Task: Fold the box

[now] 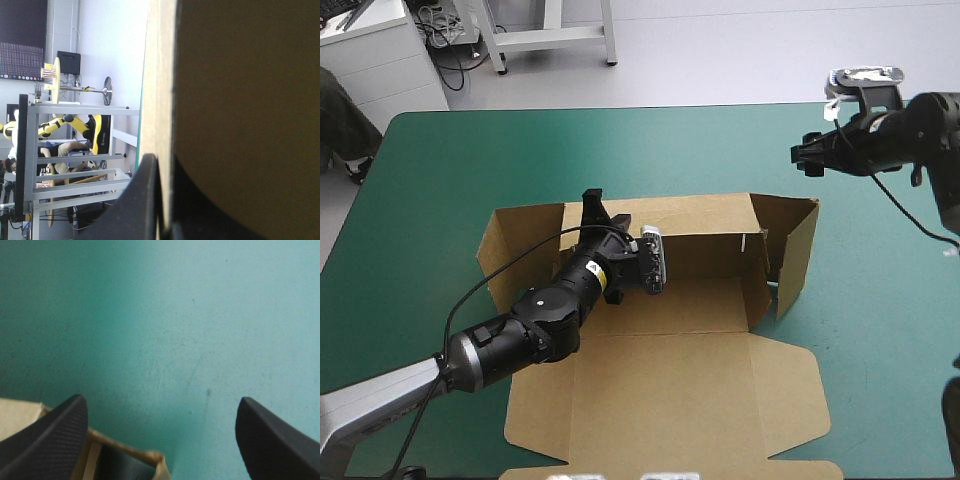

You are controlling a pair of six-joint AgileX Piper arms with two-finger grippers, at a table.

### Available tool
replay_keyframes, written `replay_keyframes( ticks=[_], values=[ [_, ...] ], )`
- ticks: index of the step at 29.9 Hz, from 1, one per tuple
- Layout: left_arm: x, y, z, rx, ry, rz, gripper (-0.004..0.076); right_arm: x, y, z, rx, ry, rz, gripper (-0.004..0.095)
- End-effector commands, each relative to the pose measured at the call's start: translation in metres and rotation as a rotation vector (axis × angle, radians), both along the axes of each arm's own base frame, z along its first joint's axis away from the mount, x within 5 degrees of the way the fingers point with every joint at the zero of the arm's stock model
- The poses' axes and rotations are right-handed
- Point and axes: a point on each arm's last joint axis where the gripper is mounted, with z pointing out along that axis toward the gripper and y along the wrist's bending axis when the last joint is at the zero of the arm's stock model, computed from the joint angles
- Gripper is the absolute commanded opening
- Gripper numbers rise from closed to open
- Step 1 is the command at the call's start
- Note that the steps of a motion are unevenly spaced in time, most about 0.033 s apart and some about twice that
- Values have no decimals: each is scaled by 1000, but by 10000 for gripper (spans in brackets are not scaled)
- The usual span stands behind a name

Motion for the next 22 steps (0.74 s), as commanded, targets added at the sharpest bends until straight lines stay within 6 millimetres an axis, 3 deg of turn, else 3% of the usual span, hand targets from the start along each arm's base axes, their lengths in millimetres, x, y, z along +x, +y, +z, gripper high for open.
replay_keyframes(
  ticks=[1, 4, 9, 22],
  values=[
    [-2, 5, 5, -58, 34, 70, -32, 21, 2, 13, 30, -63, 5, 747],
    [-2, 5, 5, -51, 24, 66, -32, 42, 7, -3, 60, -16, 14, 747],
    [-1, 5, 6, -44, 16, 66, -32, 59, 9, -31, 64, 90, 13, 747],
    [-1, 8, 5, -33, 14, 97, -32, 42, 9, -32, 57, 152, 32, 734]
  ],
)
